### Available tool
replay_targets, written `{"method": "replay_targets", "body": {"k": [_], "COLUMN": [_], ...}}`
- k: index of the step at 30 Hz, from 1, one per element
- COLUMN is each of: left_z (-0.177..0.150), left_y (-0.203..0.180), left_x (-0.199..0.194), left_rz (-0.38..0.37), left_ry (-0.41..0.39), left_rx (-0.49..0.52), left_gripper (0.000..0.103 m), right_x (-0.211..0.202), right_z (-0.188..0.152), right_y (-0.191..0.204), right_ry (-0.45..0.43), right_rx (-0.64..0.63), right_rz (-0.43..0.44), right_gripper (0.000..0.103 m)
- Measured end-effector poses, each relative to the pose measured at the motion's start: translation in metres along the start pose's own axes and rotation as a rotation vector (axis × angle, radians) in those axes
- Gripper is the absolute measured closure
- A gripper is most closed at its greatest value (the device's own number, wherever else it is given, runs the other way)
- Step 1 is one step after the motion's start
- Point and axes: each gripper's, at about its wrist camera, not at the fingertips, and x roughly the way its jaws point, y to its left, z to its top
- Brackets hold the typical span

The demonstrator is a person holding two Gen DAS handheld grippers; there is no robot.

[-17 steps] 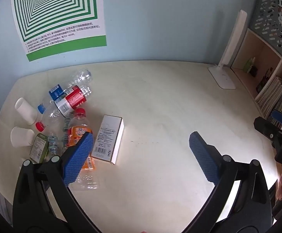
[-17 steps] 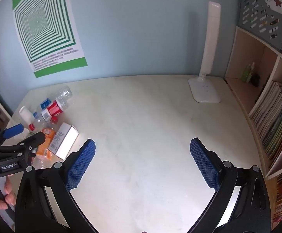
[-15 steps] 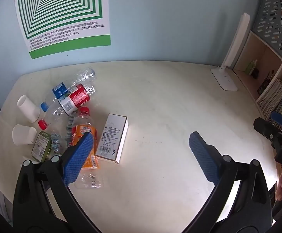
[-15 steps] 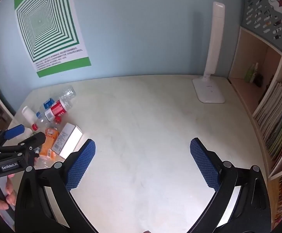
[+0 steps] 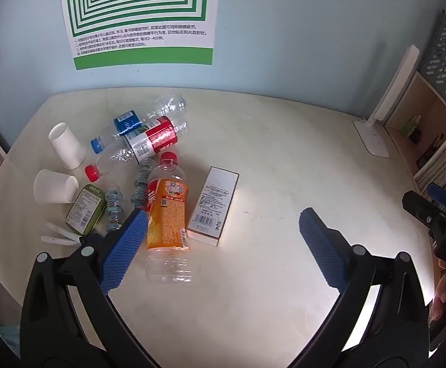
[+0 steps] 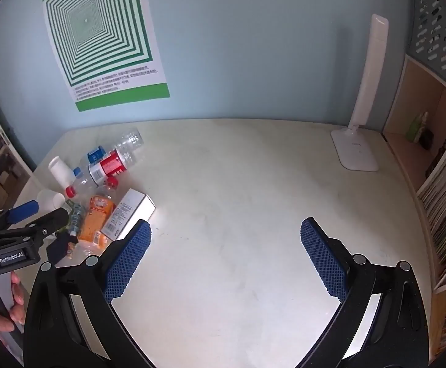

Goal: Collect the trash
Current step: 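Move both tools toward the pile of trash on the table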

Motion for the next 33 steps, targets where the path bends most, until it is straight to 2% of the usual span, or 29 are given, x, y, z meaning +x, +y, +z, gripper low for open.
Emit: {"method": "replay_targets", "body": {"k": [3,11,15,21,23,27,33], "left_z": [0.000,-0.001,-0.012,-0.022,-0.025,-0.030,-0.038], "left_y": [0.008,0.035,0.055,0.084,0.093,0.105,0.112], "left_x": [-0.002,-0.002,-0.004,-0.001,0.000,0.007,0.031], "left_rz": [0.010,0.022,0.003,0.062,0.057,0.022,-0.097], "left_ry": [-0.018,-0.010,-0.006,0.003,0.005,0.018,0.075], "left_rx": [-0.011,-0.014,-0.033,-0.020,-0.014,0.002,0.014], "left_gripper": [0.006,0.006,0.006,0.006,0.006,0.006,0.006], "right_x": [0.004,0.015,0.022,0.038,0.044,0.060,0.090], "right_z": [-0.001,0.001,-0.001,0.001,0.002,0.005,0.015], "right_y": [0.005,0.019,0.032,0.050,0.057,0.073,0.100], "right_ry": [0.011,0.023,0.038,0.084,0.097,0.125,0.171], "right_rx": [-0.012,-0.056,-0.091,-0.155,-0.171,-0.227,-0.331], "right_rz": [-0.017,0.043,0.102,0.177,0.198,0.246,0.378], "right_gripper": [0.006,0.006,0.006,0.006,0.006,0.006,0.006]}}
